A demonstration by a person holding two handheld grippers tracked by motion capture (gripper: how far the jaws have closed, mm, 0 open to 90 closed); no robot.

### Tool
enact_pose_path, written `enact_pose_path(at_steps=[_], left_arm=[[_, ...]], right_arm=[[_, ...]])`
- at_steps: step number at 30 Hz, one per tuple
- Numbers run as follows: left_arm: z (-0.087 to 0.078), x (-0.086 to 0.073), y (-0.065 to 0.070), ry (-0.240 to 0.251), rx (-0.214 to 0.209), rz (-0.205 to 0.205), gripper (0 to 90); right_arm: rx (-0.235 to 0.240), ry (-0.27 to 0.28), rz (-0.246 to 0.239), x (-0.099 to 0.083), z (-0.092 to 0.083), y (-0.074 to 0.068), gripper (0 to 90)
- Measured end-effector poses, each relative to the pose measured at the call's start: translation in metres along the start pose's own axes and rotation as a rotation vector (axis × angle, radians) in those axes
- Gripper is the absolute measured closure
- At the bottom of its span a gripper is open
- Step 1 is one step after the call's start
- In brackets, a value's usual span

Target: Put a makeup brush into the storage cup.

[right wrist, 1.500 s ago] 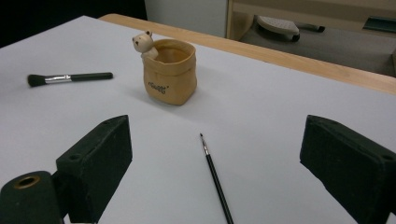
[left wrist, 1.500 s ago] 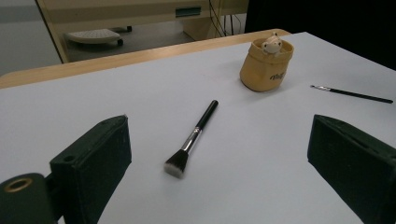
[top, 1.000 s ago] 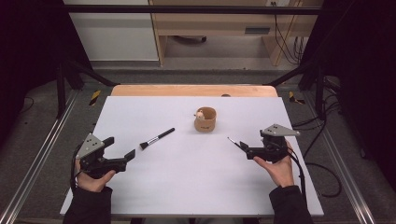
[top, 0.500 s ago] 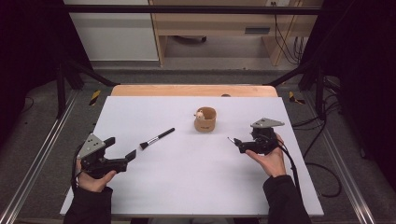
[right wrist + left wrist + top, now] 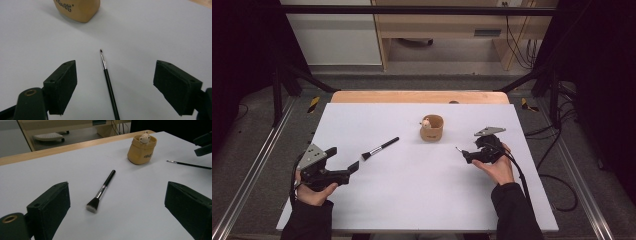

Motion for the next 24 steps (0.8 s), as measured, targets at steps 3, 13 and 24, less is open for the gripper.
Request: enact_pose_path(at_steps=[3,13,24], left_arm=[[0.000,0.000,0.000,0.001,0.000,-0.001,5.7],[0.000,0.000,0.000,0.002,0.001,0.000,5.9],[0.000,0.001,0.001,-0.001,-0.002,0.008,5.9]], right_arm=[[-0.005,-0.025,-0.006,-0.002,0.007,0.000,21.6],[-0.007,-0.081,-0.016,-0.007,0.020,0.002,25.6],[-0.027,-0.150,-0.008,-0.012,0.031,0.005,36.3]])
Point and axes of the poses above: each handheld gripper's, and its own axes: z roughly forward along the jaws, x roughly out of its top, y roughly to its right, the point moved 4 cm from there along z, roughly forward along the jaws, and after that the axes turned 15 degrees about z, right-handed, at the moved point
